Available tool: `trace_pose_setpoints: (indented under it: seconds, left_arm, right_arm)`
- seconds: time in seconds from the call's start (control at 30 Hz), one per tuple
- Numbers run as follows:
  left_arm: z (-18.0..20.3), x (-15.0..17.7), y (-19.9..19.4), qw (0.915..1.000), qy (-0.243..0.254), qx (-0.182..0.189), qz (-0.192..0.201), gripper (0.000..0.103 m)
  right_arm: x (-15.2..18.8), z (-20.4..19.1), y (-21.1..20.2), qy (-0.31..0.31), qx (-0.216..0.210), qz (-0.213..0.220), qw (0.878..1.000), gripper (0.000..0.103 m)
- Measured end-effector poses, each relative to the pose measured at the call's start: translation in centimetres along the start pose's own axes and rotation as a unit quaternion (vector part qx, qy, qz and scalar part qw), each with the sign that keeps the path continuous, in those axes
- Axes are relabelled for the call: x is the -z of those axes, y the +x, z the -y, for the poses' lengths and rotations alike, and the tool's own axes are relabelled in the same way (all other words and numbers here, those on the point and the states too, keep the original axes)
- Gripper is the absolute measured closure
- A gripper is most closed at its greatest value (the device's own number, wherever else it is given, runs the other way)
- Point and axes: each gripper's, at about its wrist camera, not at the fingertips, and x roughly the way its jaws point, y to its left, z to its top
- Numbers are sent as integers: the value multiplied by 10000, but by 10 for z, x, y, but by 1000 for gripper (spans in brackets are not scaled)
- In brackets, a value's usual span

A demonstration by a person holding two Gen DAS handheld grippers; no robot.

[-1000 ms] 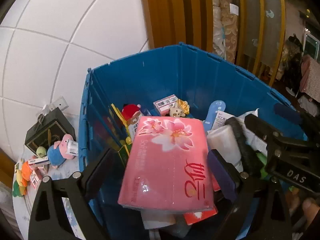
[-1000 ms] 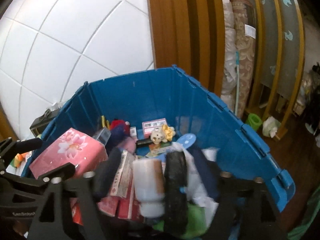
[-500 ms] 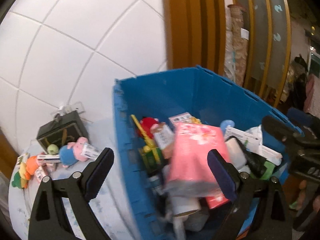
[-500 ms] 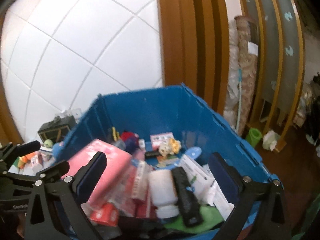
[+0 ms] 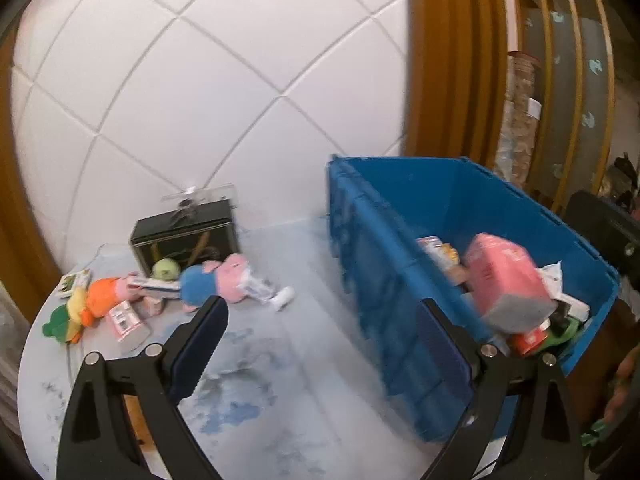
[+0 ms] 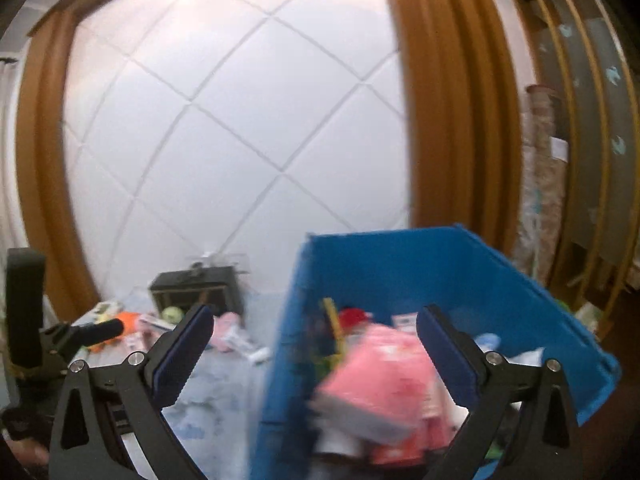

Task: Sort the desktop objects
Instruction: 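Open both tools to drop the tissue pack and cylinder into the bin, then grasp the brown teddy bear with the right tool, left tool assisting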

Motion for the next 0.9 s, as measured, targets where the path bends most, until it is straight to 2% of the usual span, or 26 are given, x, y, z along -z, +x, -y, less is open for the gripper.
trace_pose_setpoints:
  seconds: [0.23,0.37,0.5,0.57,0.77,0.87,0.9]
  left_arm:
    - [-88,29,-3,9991,-299,-195,-245,7]
    - [-137,55,2,9967,-474,-459,-474,7]
    - [-189,91,15,9898,-727,-864,-866,7]
    - [-214,115,23,9840,-956,-1003,-1120,7]
    - [-277,188,34,9576,-1689,-1539,-1754,7]
    - [-299,220,34,9433,-1960,-1798,-1984,7]
    - [-307,232,37,9374,-2109,-1826,-2085,7]
  right_arm:
    - [9,-94,20,-315,-306,-157,9989,0]
    - [21,-140,45,-436,-505,-432,9968,0]
    - [40,-170,73,-519,-750,-789,9927,0]
    - [53,-186,96,-574,-881,-1108,9883,0]
    - [102,-227,150,-708,-1432,-1843,9698,0]
    - [130,-251,176,-735,-1849,-2239,9541,0]
    - [141,-262,186,-806,-2043,-2413,9453,0]
